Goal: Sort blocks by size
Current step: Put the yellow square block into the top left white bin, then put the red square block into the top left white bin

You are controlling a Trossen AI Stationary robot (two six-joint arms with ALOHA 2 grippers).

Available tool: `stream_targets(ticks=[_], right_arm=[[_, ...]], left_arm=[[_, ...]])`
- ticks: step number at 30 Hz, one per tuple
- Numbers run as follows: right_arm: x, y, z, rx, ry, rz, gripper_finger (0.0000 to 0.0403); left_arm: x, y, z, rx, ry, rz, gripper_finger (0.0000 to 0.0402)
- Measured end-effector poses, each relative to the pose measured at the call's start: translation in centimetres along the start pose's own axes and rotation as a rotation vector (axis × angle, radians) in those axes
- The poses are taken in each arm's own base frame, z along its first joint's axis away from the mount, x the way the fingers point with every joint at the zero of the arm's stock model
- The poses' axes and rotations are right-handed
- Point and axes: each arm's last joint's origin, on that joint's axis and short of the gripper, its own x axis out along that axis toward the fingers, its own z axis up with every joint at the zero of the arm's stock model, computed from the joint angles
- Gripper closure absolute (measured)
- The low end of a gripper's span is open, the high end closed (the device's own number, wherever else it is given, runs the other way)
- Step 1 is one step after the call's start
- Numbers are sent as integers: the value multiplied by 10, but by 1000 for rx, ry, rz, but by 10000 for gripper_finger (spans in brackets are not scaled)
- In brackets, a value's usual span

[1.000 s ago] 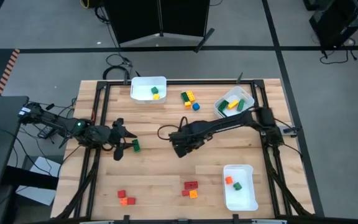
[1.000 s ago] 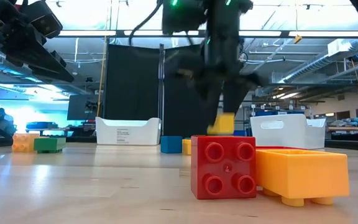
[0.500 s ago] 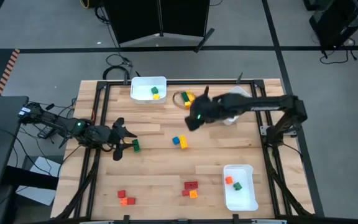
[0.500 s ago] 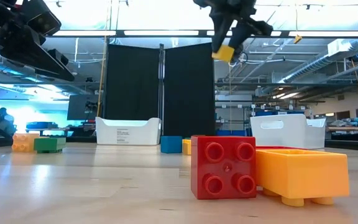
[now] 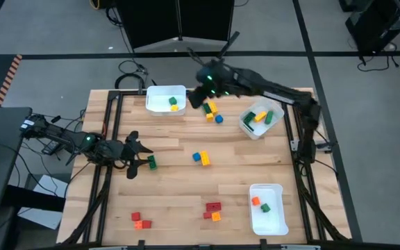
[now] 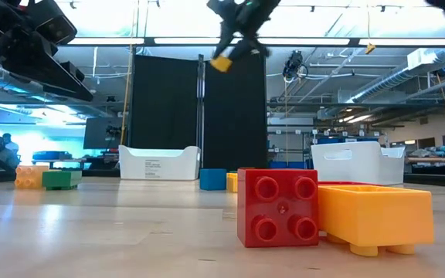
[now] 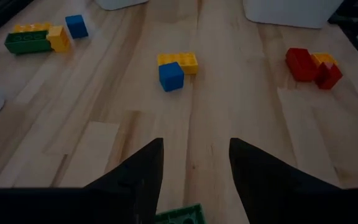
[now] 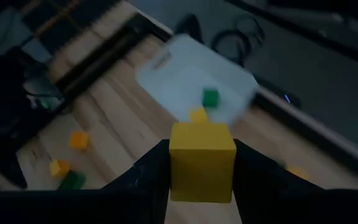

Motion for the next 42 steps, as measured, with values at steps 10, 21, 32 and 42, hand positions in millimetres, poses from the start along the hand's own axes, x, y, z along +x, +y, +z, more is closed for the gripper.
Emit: stream_targets(ticks=[10, 21, 32, 42], right_arm=[[133, 3, 15, -219, -27, 52, 259], [224, -28, -32, -156, 157, -35, 226], [224, -28, -26, -177, 105, -15, 219], [224, -27, -26, -176, 119, 21, 218]], left_arm=[[0, 1, -1, -55, 6, 17, 210], [0, 1, 0, -128, 1, 15, 210], [0, 1, 0, -133, -1, 22, 210], [0, 0, 2, -134, -23, 15, 210]])
